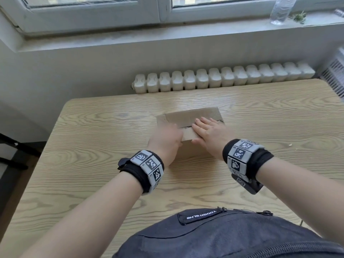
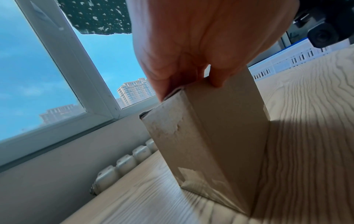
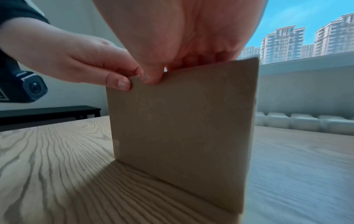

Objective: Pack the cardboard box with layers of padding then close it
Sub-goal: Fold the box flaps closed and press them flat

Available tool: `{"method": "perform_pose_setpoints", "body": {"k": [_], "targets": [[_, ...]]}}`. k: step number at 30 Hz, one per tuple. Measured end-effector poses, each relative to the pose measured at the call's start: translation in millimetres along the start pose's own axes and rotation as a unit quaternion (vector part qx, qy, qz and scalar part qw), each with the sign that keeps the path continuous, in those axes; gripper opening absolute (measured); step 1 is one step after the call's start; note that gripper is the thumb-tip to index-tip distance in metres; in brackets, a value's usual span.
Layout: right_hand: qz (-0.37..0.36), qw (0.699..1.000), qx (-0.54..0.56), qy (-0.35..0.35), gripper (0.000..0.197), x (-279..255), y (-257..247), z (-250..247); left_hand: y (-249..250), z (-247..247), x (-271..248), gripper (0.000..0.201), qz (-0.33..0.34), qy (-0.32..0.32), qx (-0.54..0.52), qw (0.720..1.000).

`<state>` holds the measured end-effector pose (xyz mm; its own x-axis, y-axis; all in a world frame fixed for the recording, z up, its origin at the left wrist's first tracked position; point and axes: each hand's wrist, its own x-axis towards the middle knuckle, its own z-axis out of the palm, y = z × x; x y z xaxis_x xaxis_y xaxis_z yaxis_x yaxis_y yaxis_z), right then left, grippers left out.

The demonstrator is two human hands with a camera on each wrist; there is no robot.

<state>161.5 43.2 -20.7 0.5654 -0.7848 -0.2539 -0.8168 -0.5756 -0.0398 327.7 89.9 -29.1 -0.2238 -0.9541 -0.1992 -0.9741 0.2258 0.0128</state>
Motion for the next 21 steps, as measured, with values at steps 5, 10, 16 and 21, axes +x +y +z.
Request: {"method": "perform_pose_setpoints", "body": {"k": [5, 10, 16, 21], "targets": [[-0.005, 1.000, -0.013, 0.019, 0.062, 4, 8, 11, -6, 6, 10, 0.049, -0.002, -0.003, 0.007, 1.000], [0.003, 0.999, -0.024, 0.030, 0.067, 15, 8, 12, -11, 9, 23, 0.058, -0.018, -0.004, 0.032, 0.999], [0.021, 0.999, -0.023, 0.034, 0.071, 50, 19, 4, -23, 3, 58, 0.062, -0.041, -0.015, 0.025, 0.999], [0.026, 0.999, -0.022, 0.037, 0.072, 81, 31, -2, -36, -3, 86, 0.062, -0.045, -0.013, 0.027, 0.999]]}}
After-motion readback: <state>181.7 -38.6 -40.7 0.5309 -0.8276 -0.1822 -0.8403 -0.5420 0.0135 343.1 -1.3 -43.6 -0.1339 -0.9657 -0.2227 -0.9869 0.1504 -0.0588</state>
